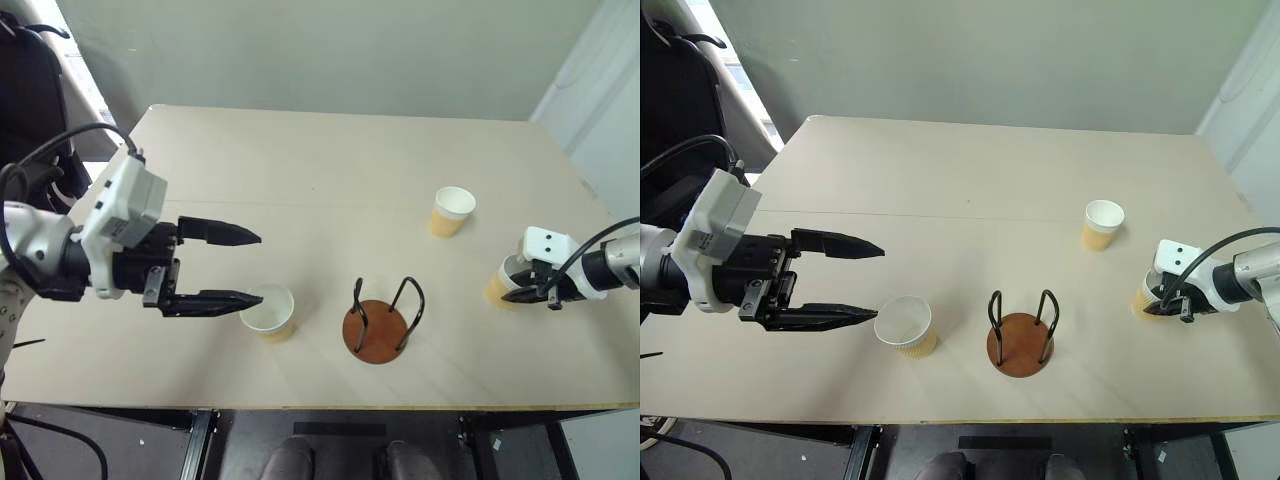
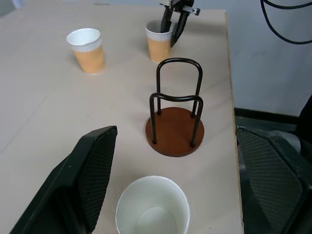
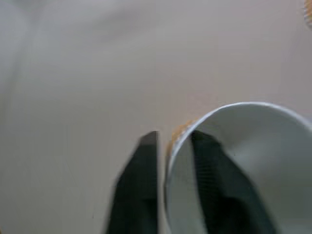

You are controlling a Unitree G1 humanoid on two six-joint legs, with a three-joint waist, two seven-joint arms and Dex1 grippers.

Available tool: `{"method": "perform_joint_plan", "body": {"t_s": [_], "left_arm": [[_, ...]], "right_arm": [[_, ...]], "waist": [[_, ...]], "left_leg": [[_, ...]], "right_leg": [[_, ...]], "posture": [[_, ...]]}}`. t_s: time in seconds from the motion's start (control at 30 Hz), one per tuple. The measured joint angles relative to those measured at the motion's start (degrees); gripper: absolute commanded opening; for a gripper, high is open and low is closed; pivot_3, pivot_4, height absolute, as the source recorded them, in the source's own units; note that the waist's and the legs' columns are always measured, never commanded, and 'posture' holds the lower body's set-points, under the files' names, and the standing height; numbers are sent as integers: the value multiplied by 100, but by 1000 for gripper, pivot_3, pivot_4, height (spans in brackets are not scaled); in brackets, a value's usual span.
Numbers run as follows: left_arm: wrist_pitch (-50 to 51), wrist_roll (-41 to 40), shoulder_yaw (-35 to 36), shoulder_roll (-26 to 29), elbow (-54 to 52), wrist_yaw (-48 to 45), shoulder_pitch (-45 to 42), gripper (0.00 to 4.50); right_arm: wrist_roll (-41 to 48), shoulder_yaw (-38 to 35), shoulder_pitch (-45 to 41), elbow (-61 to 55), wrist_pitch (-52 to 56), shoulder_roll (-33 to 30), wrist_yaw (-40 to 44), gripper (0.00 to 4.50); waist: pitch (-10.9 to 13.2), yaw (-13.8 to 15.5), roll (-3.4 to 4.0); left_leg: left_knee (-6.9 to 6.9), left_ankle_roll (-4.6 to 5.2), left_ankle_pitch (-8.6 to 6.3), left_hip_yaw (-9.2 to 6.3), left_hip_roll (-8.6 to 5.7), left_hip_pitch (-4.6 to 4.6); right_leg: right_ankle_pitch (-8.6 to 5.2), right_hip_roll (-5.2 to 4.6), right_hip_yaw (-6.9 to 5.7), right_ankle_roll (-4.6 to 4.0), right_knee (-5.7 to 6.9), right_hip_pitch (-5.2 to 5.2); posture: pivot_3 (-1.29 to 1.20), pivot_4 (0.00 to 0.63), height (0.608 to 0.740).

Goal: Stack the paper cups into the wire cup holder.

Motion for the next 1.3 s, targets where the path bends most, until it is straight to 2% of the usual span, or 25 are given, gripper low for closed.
{"method": "perform_joint_plan", "body": {"t_s": [0.23,0.4,0.53,0.63,0.83,1.3], "left_arm": [[-57,-25,0,12,22,47,39,4176],[-107,-23,-12,25,53,44,42,4176],[-192,19,-61,83,106,23,51,4176],[-257,45,-208,90,123,22,62,4176],[-272,20,-236,92,123,28,73,4176],[-276,-4,-194,178,36,52,305,4176]], "right_arm": [[43,-46,-13,-573,1,-567,706,33],[673,-385,-1133,-1123,428,-726,1192,33],[1408,-573,-2362,-1525,890,-359,1365,33],[1980,-565,-2844,-1930,1255,151,1372,33],[2434,-232,-2696,-2658,1564,643,1334,33],[2094,451,-2455,-2905,1349,1044,1135,33]], "waist": [[1,9,2],[3,-33,5],[3,-55,4],[3,-74,4],[4,-50,3],[4,-74,2]], "left_leg": [[-5,-5,-2,2,-1,-2],[-13,-12,2,8,1,1],[-22,-19,5,1,6,7],[-22,-22,7,-5,9,6],[-22,-22,8,-18,8,2],[-29,-23,8,-17,11,3]], "right_leg": [[-2,0,1,-3,-2,-1],[-7,4,5,-12,-4,-12],[-18,14,4,-31,-8,-17],[-23,20,1,-40,-7,-18],[-28,20,-4,-50,-9,-16],[-28,19,-4,-50,-6,-17]], "posture": [[0,150,740],[0,150,740],[0,150,740],[0,150,740],[0,150,740],[0,150,740]]}}
